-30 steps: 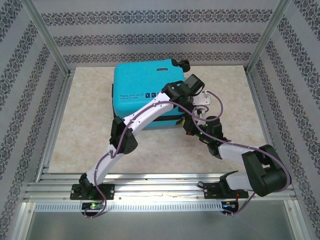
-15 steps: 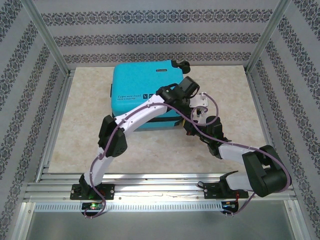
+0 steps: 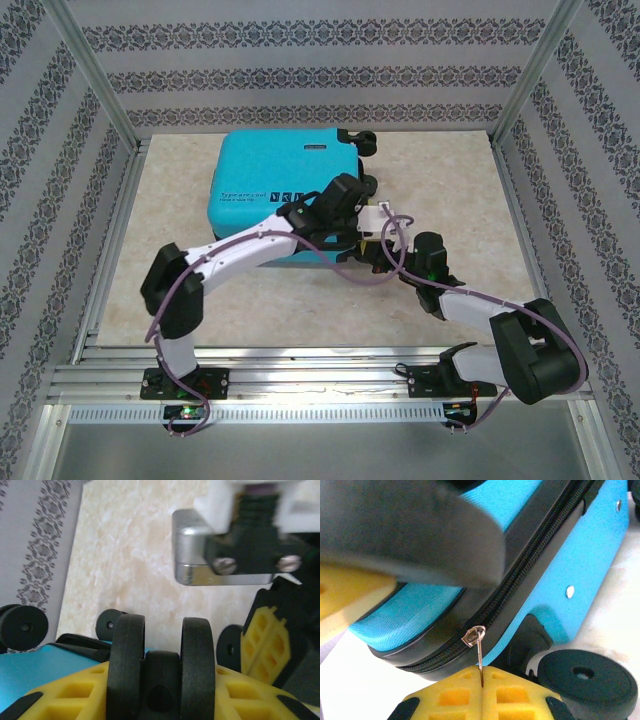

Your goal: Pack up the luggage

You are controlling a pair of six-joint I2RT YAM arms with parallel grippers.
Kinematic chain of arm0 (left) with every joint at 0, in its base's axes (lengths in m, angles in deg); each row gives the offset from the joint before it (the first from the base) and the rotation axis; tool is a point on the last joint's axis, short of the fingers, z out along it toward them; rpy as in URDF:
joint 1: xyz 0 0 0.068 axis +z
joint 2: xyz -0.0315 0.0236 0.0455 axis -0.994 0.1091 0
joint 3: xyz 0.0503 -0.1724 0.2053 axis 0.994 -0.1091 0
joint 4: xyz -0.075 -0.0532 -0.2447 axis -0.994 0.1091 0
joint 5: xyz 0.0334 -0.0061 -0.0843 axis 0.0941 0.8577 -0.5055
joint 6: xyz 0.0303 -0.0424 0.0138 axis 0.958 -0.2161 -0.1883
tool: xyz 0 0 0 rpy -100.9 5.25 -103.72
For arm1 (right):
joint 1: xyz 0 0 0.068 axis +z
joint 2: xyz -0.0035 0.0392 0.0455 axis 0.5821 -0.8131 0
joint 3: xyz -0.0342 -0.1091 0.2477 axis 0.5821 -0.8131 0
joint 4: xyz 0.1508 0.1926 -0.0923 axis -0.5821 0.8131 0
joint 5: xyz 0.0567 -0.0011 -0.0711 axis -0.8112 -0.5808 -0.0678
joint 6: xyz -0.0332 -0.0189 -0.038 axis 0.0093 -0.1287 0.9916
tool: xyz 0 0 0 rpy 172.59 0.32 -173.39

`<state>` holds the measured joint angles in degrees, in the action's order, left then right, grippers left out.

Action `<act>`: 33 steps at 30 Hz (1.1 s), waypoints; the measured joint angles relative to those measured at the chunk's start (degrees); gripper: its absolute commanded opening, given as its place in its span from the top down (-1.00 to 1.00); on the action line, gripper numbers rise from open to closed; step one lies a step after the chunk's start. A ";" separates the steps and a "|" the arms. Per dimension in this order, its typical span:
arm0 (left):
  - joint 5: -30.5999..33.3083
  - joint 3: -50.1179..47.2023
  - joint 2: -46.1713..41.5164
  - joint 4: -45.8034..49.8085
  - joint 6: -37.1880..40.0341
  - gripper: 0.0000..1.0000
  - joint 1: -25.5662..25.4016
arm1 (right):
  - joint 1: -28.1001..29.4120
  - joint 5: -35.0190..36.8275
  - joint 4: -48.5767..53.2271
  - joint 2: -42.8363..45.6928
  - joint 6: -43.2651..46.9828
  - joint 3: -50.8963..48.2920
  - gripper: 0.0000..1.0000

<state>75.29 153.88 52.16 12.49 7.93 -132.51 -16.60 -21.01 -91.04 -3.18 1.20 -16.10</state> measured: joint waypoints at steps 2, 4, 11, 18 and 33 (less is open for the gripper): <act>-1.31 -5.68 -3.58 -4.46 -0.11 1.00 0.00 | 0.63 -1.27 -0.66 -0.42 0.13 -0.17 1.00; -2.32 -9.14 -5.95 -6.86 -0.52 1.00 0.02 | 1.07 -2.03 -1.40 -1.05 0.17 -0.17 1.00; -4.13 -14.97 -9.35 -12.26 -3.76 1.00 0.02 | 1.51 -1.97 -4.42 -3.82 -0.11 -0.17 1.00; -5.77 -20.26 -13.33 -15.19 -6.05 1.00 0.02 | 1.51 -0.90 -6.01 -7.45 -0.74 2.01 1.00; -7.93 -28.39 -20.04 -21.11 -14.75 1.00 0.13 | 1.36 2.25 -5.77 -12.70 -1.90 6.36 1.00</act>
<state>67.35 125.49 32.12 -8.62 -6.82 -132.38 -15.24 -18.76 -96.81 -15.87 -0.71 -9.74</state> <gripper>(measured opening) 0.335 0.048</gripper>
